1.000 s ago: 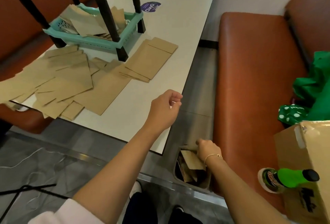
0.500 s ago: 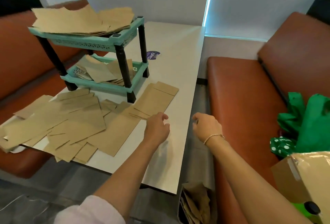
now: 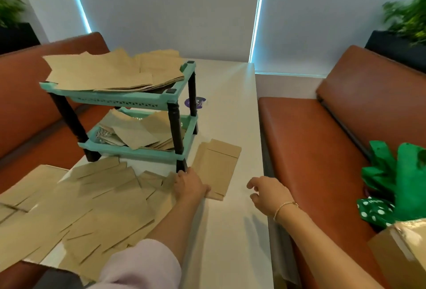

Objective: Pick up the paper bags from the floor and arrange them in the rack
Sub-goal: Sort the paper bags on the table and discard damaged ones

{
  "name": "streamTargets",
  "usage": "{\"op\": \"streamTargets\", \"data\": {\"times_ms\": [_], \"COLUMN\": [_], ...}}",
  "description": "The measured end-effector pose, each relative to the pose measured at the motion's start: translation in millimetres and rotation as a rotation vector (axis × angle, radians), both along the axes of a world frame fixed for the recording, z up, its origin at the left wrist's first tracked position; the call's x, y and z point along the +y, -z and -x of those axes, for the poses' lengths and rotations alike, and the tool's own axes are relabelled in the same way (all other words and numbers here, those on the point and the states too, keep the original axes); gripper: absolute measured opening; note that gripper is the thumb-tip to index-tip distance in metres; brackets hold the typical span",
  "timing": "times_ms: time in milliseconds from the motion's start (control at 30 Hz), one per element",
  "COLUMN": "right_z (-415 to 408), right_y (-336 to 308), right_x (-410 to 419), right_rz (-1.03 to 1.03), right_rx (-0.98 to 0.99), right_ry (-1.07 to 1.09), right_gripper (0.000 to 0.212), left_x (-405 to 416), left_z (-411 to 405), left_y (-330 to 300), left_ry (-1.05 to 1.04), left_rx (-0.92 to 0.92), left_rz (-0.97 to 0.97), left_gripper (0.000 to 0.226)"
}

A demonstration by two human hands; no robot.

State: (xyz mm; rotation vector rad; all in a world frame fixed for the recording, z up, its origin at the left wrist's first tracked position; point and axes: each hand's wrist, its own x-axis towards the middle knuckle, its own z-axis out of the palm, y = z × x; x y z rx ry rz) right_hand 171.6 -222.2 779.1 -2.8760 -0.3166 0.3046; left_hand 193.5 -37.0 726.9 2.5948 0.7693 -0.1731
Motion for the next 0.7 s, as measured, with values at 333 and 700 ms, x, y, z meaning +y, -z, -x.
{"op": "streamTargets", "data": {"times_ms": [333,700], "right_z": [-5,-34], "right_y": [4,-17], "right_x": [17,22], "right_rz": [0.033,-0.317], "right_rx": [0.048,-0.099], "right_ry": [0.046,0.568], "right_gripper": [0.036,0.103], "left_x": [-1,18], "left_z": [-13,-11], "left_y": [-9,-35], "left_ry": [-0.025,0.25], "left_rx": [-0.028,-0.285], "left_rz": [0.075,0.802], "left_gripper": [0.04,0.011]}}
